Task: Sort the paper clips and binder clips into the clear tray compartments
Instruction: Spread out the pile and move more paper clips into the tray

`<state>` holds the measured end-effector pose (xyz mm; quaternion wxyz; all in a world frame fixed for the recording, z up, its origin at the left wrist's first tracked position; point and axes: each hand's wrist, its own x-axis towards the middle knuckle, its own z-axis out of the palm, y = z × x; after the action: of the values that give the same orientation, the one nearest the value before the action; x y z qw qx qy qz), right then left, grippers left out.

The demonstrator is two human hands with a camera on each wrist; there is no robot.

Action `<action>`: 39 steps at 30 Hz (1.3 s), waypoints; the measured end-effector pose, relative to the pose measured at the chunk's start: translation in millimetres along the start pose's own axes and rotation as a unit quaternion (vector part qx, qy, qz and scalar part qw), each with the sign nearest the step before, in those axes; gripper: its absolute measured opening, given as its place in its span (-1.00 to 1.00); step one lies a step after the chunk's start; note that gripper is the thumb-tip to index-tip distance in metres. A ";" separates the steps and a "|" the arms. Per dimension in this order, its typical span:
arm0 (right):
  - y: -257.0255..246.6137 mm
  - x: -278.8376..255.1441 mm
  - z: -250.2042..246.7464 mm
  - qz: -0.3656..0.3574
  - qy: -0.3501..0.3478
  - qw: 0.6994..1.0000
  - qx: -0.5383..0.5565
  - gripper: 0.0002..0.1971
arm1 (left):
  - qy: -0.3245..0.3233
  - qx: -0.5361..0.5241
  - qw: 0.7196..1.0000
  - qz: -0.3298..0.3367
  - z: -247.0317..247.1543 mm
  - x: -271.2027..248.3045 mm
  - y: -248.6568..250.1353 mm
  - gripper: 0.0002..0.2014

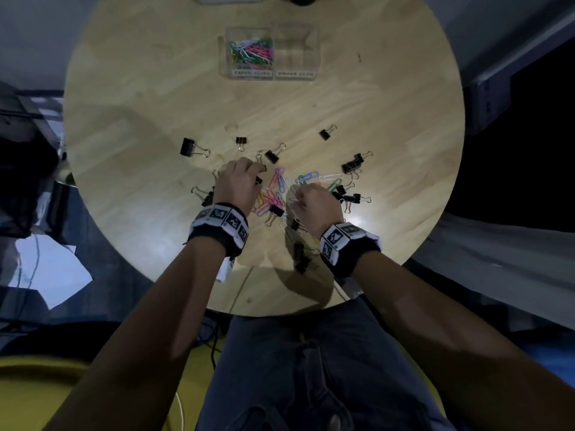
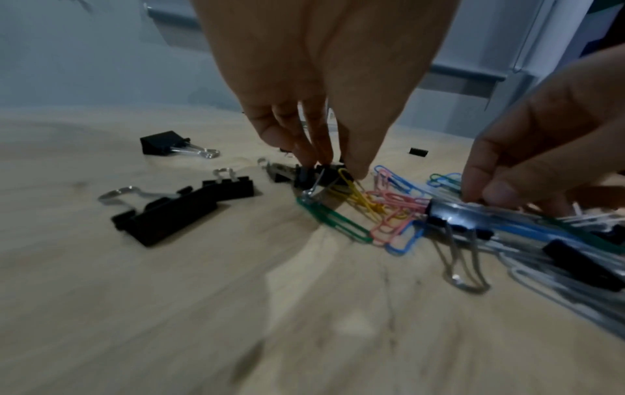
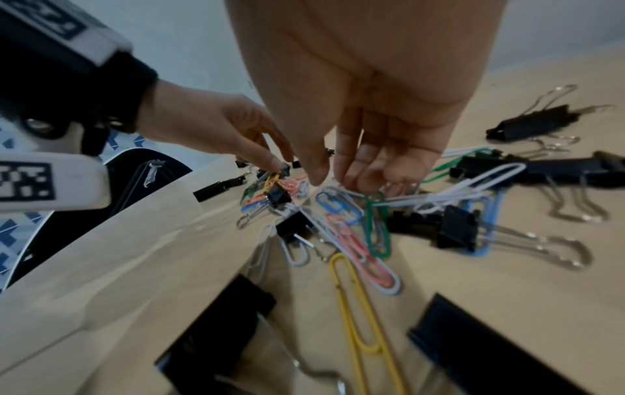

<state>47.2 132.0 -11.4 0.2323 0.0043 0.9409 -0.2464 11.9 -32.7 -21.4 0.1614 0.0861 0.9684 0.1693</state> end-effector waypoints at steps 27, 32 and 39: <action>-32.8 46.4 -13.5 0.106 -0.014 0.993 0.047 -0.54 | -0.035 0.253 0.961 0.109 0.6 -20.2 -24.5 -0.83; -41.7 51.0 -9.4 0.061 -0.022 0.997 -0.042 -0.77 | -0.044 0.255 0.959 0.112 2.9 -18.7 -29.4 -0.82; -25.3 45.2 -12.5 0.068 0.023 0.987 0.141 -0.72 | 0.045 -0.065 0.996 -0.037 -5.0 -21.6 -25.9 -0.75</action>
<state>-1.6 110.8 -9.9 0.2242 0.1071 0.8991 -0.3604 27.4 -63.0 -20.1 0.1286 0.0315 0.9643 0.2292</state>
